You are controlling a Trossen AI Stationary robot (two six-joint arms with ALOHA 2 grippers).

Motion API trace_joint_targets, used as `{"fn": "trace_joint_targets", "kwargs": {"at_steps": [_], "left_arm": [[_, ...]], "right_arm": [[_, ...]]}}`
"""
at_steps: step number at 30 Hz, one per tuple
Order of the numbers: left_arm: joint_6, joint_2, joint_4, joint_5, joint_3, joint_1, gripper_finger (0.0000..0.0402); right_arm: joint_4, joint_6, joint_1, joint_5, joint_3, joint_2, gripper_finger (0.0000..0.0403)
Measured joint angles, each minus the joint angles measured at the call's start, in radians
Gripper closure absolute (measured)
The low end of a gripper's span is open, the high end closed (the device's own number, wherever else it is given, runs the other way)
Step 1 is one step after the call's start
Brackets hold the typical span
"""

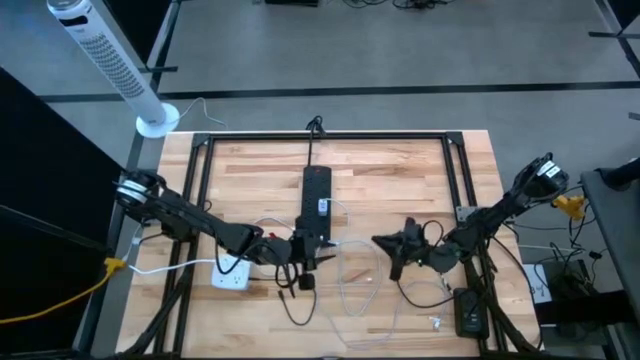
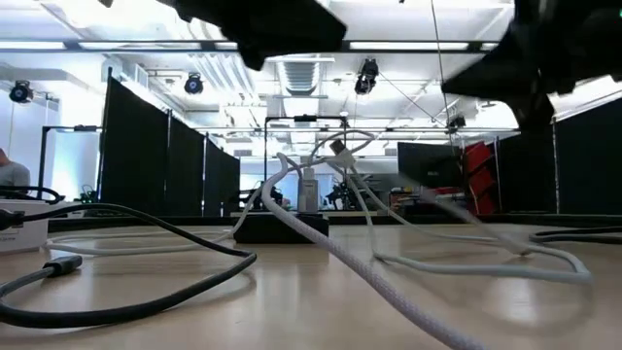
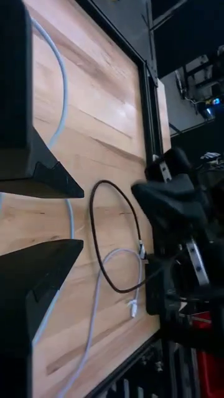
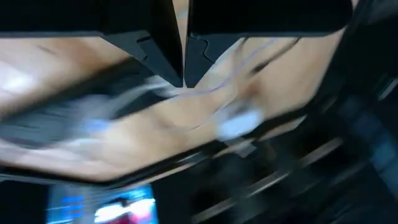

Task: Insert USB
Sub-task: Insert the light blue charger cable into the center black outlet extension

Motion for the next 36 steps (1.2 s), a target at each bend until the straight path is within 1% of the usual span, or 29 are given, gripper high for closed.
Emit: {"fn": "trace_joint_targets", "kwargs": {"at_steps": [2,3,4,5,7,10,13,16,19,22,25,27,29,31,32,33,35,36], "left_arm": [[0.002,0.001,-0.012,-0.001,0.000,0.004,0.0296],[0.002,0.002,-0.012,-0.001,0.000,0.006,0.0295],[0.003,0.002,-0.011,-0.001,0.000,0.006,0.0295],[0.003,0.002,-0.011,-0.001,0.000,0.008,0.0294],[0.003,0.002,-0.011,-0.002,0.000,0.008,0.0295],[0.003,0.002,-0.013,-0.002,0.000,0.008,0.0298],[0.001,0.002,-0.020,-0.002,0.000,0.008,0.0297],[0.000,0.002,-0.020,-0.002,0.000,0.009,0.0294],[0.000,0.002,-0.029,-0.002,0.000,0.009,0.0292],[0.000,0.002,-0.033,-0.003,0.000,0.009,0.0295],[-0.001,0.002,-0.041,-0.003,0.000,0.009,0.0298],[-0.001,0.002,-0.047,-0.003,0.000,0.009,0.0297],[-0.002,0.002,-0.055,-0.003,0.000,0.009,0.0295],[-0.004,0.002,-0.061,-0.003,0.000,0.009,0.0293],[-0.004,0.002,-0.065,-0.003,0.000,0.009,0.0293],[-0.004,0.002,-0.068,-0.003,0.000,0.009,0.0293],[-0.011,0.002,-0.075,-0.018,0.000,0.009,0.0294],[-0.022,0.002,-0.078,-0.035,0.000,0.009,0.0296]], "right_arm": [[-0.048,-0.102,-0.008,-0.170,0.033,0.003,0.0402],[-0.080,-0.140,-0.009,-0.237,0.056,0.010,0.0403],[-0.113,-0.174,-0.009,-0.280,0.080,0.020,0.0401],[-0.165,-0.195,-0.009,-0.298,0.105,0.031,0.0398],[-0.288,-0.211,-0.010,-0.301,0.159,0.067,0.0383],[-0.444,-0.208,-0.011,-0.302,0.238,0.151,0.0341],[-0.472,-0.211,-0.010,-0.307,0.309,0.259,0.0288],[-0.514,-0.245,-0.020,-0.328,0.390,0.365,0.0246],[-0.675,-0.263,-0.035,-0.358,0.488,0.444,0.0221],[-0.879,-0.227,-0.054,-0.357,0.586,0.509,0.0214],[-1.003,-0.199,-0.067,-0.357,0.672,0.558,0.0224],[-1.047,-0.204,-0.067,-0.359,0.712,0.588,0.0246],[-1.075,-0.220,-0.067,-0.378,0.746,0.610,0.0289],[-1.084,-0.218,-0.067,-0.391,0.768,0.612,0.0353],[-1.085,-0.219,-0.067,-0.391,0.774,0.612,0.0377],[-1.083,-0.218,-0.067,-0.392,0.776,0.609,0.0388],[-1.080,-0.219,-0.069,-0.396,0.773,0.597,0.0390],[-1.069,-0.219,-0.070,-0.380,0.764,0.591,0.0394]]}}
